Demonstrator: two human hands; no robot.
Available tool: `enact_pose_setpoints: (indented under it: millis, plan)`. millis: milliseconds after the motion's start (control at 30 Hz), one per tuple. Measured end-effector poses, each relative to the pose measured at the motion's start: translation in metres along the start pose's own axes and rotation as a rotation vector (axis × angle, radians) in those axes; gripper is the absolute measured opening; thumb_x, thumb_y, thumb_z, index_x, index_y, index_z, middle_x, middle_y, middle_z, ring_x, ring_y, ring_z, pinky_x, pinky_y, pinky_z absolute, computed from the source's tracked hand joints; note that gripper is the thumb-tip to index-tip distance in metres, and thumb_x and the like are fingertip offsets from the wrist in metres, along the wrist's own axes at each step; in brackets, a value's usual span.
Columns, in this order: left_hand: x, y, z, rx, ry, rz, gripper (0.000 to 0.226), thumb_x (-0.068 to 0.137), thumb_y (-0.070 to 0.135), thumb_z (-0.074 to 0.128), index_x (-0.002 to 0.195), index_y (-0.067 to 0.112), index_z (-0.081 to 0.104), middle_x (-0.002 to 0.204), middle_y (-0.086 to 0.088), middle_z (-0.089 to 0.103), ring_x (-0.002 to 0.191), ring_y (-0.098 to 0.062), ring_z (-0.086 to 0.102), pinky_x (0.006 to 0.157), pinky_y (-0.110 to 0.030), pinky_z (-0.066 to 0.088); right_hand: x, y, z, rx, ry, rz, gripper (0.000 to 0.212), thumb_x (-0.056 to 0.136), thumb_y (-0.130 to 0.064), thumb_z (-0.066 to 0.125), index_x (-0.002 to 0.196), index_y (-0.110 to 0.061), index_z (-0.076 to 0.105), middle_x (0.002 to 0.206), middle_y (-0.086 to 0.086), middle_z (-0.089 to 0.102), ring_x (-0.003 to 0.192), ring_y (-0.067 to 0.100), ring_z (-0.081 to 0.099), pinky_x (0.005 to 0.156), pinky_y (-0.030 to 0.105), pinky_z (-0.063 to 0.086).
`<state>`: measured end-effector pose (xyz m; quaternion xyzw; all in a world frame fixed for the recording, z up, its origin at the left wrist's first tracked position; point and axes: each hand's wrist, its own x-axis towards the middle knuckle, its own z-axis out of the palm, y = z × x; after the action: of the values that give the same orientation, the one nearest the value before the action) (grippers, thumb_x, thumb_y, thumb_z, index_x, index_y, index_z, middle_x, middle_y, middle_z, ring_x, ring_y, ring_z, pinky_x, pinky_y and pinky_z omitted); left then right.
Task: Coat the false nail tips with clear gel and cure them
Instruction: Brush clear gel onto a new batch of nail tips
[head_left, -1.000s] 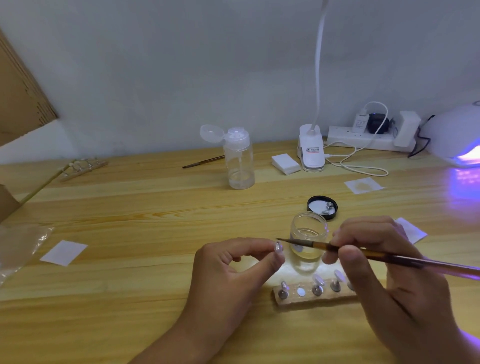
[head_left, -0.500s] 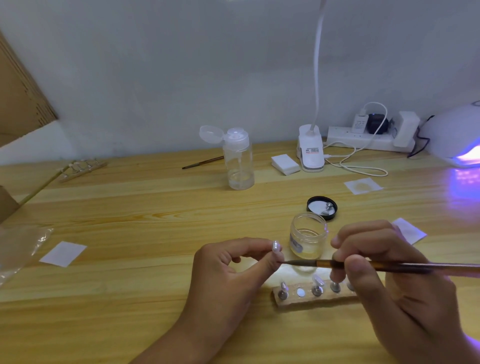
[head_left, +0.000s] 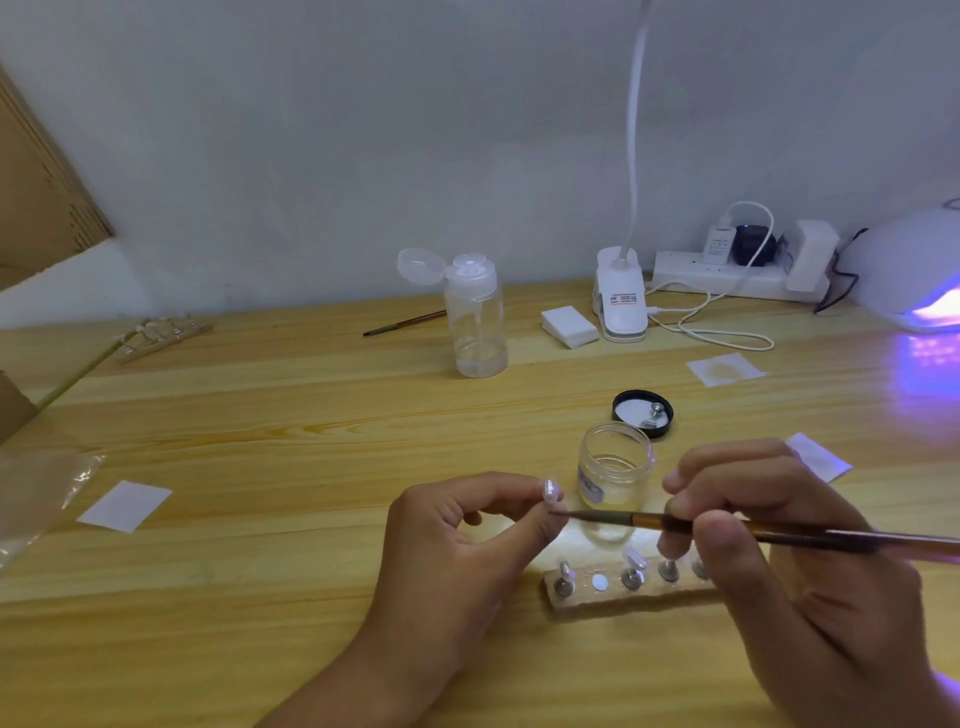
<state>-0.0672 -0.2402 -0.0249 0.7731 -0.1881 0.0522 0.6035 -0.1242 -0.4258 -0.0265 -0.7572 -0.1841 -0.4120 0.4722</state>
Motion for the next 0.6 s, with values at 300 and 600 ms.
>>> enact_pose_setpoints:
  millis: [300, 600]
  plan:
    - [-0.004, -0.001, 0.005, 0.068, -0.149, 0.089, 0.007, 0.07, 0.031, 0.082, 0.075, 0.029, 0.077, 0.084, 0.015, 0.074, 0.088, -0.007, 0.069, 0.079, -0.016, 0.047, 0.007, 0.01, -0.005, -0.024, 0.127, 0.159, 0.012, 0.097, -0.035, 0.049, 0.092, -0.031, 0.059, 0.08, -0.01, 0.064, 0.078, 0.019, 0.064, 0.076, 0.038, 0.046]
    - [-0.004, 0.004, 0.011, 0.227, -0.232, 0.152, 0.021, 0.064, 0.044, 0.076, 0.08, 0.031, 0.075, 0.1, 0.024, 0.066, 0.101, -0.006, 0.062, 0.092, -0.038, 0.045, 0.005, 0.011, -0.003, -0.073, 0.113, 0.17, 0.011, 0.097, -0.036, 0.048, 0.091, -0.035, 0.058, 0.079, -0.012, 0.063, 0.084, 0.035, 0.06, 0.077, 0.057, 0.043]
